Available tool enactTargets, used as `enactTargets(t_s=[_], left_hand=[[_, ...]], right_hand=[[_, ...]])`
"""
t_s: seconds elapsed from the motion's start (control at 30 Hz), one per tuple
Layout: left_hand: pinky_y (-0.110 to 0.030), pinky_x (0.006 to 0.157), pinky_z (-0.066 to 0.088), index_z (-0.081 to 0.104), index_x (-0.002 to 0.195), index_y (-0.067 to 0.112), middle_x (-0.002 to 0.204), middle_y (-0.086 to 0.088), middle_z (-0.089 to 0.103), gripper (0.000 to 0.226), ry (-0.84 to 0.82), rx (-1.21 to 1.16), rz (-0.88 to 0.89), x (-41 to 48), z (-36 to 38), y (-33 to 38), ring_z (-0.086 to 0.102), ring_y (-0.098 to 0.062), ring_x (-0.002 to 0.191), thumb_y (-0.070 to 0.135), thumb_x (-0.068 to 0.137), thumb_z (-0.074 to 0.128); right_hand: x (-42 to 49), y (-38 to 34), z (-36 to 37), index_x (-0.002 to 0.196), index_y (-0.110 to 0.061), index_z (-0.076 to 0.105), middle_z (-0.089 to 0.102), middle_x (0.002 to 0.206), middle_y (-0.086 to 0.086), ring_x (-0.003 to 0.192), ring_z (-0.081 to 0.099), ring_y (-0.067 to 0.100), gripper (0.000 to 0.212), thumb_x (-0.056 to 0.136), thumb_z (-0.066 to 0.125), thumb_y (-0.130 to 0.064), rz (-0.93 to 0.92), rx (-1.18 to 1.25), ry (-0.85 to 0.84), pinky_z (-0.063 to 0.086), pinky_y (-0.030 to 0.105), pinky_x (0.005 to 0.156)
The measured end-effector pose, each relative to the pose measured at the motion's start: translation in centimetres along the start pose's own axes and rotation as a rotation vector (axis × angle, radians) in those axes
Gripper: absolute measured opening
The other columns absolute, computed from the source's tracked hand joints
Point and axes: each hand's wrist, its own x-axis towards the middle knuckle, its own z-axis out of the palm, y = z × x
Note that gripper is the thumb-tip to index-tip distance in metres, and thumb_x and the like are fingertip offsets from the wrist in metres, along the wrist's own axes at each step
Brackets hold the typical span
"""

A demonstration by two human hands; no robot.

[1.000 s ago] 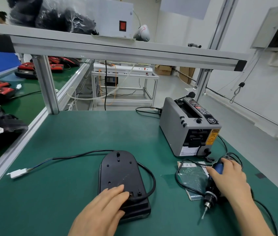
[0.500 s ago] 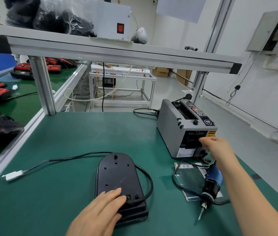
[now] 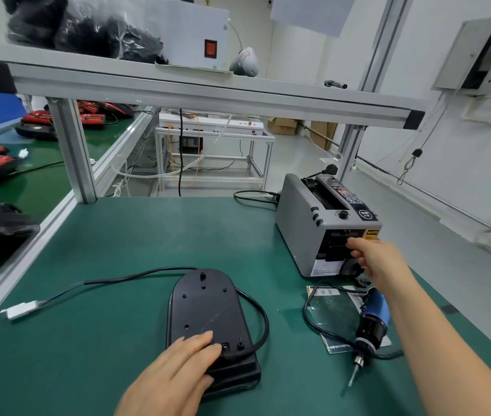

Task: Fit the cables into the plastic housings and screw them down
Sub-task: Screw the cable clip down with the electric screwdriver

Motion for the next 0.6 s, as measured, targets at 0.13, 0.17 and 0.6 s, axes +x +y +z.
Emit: enactTargets(t_s=[0.13,0.17,0.6], left_hand=[[-0.003,0.108,0.011,0.068,0.104,0.028,0.112,0.011,0.067,0.054,0.015,0.011,0.006,-0.1,0.1,-0.1,0.050,0.003,0.104,0.042,0.103,0.016],[-0.003,0.108,0.010,0.072,0.100,0.026,0.112,0.011,0.067,0.059,0.015,0.015,0.005,-0.1,0.2,-0.1,0.050,0.003,0.103,0.042,0.103,0.016],[-0.001,0.106,0.009,0.076,0.095,0.023,0.110,0.011,0.068,0.067,0.005,0.039,0.005,0.0,0.1,0.0,0.050,0.002,0.104,0.043,0.103,0.013]], right_hand=[[-0.1,-0.1,0.4,0.083,-0.008,0.065,0.057,0.072,0.003,0.054,0.039,0.012,0.015,0.080,0.070,-0.022,-0.003,0.028,0.005,0.028,0.024,0.045],[-0.2,-0.1,0.5,0.080,-0.008,0.064,0.056,0.070,0.002,0.053,0.038,0.013,0.015,0.080,0.070,-0.022,-0.012,0.023,0.009,0.027,0.024,0.045],[-1.1,-0.3,1.2,0.073,-0.008,0.058,0.054,0.068,0.002,0.051,0.036,0.015,0.017,0.083,0.067,-0.019,-0.046,0.047,0.067,0.028,0.028,0.048]])
